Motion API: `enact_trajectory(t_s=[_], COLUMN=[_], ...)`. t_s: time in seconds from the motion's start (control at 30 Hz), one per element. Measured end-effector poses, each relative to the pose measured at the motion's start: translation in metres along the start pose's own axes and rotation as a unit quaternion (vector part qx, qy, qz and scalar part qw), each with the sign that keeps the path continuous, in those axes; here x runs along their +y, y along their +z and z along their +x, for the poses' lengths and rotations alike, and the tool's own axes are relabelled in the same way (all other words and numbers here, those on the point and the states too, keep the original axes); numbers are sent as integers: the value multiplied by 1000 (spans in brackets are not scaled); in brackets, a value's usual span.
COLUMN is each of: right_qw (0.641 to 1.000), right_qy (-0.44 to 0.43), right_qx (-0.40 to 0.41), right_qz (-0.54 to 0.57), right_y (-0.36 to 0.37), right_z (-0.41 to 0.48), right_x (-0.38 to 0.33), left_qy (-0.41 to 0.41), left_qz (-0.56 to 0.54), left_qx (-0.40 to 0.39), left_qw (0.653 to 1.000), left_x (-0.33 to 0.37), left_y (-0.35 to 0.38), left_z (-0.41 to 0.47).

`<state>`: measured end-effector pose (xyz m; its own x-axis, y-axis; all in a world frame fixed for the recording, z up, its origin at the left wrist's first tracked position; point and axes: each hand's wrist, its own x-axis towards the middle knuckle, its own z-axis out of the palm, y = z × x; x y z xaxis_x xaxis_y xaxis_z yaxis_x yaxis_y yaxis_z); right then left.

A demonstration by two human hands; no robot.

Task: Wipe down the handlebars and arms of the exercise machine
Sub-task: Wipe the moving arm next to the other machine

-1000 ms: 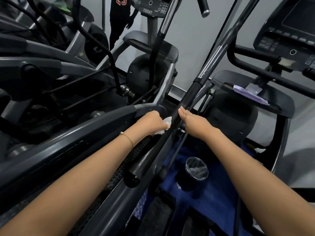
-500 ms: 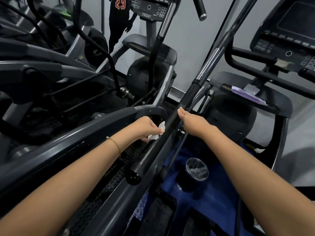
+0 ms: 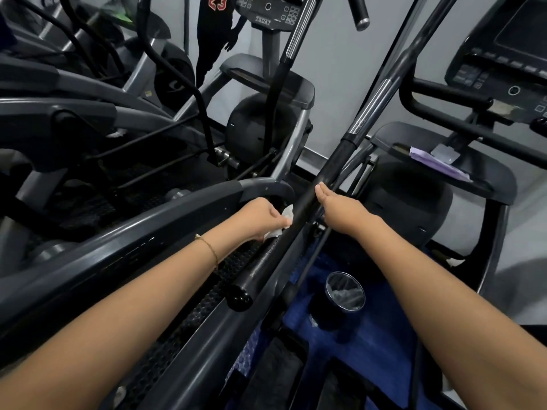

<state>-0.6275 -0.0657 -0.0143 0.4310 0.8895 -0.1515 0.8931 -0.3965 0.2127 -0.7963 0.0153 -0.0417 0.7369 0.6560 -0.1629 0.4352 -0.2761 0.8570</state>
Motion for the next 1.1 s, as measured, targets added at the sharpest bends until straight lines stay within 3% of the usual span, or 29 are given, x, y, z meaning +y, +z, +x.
enact_trajectory(t_s=[0.2,0.37,0.53,0.77,0.93,1.1], right_qw=[1000,1000,1000,1000,1000,1000], right_qy=[-2,5,3,11,8,12], right_qx=[0,-5,-1,3,1,3], right_qz=[-11,-6,-11,-7,-5,2], right_y=[1,2,4,4,5,5], right_z=[1,2,3,1,1,0], right_x=[0,-1,0,-2,-1,-1], left_qy=[7,10,78,153,218,197], left_qz=[-2,2,47,-17,-14,-28], left_qx=[-26,5,47,83,36,51], left_qw=[1000,1000,995,985,975,979], left_x=[-16,-7,-22,-35,-48,-45], left_y=[-9,-7,-6,-2,-11,-15], left_z=[-20,-26,-49,-52,-70,-71])
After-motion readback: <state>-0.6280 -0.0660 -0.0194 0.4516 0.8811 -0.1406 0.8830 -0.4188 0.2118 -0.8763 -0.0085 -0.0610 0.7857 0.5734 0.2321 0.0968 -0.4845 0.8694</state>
